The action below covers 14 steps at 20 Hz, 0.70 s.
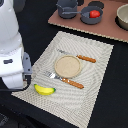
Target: Interact with the objects in diverse but meaningful ways.
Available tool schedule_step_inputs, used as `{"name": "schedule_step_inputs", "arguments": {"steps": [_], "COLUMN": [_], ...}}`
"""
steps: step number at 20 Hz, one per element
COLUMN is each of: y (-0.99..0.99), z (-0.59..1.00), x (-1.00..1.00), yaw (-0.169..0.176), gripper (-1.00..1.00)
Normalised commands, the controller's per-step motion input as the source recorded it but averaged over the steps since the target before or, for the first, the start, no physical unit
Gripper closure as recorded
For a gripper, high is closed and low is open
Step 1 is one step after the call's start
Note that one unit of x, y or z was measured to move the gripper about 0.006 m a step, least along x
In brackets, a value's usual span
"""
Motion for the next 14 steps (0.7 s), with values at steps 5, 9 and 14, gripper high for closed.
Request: {"name": "schedule_step_inputs", "arguments": {"steps": [5, 9, 14], "y": [-0.02, 0.02, 0.26], "z": [-0.26, -0.33, -0.34], "x": [-0.49, -0.45, -0.40], "yaw": [-0.119, -0.071, -0.024], "gripper": [-1.00, -1.00, -1.00]}}
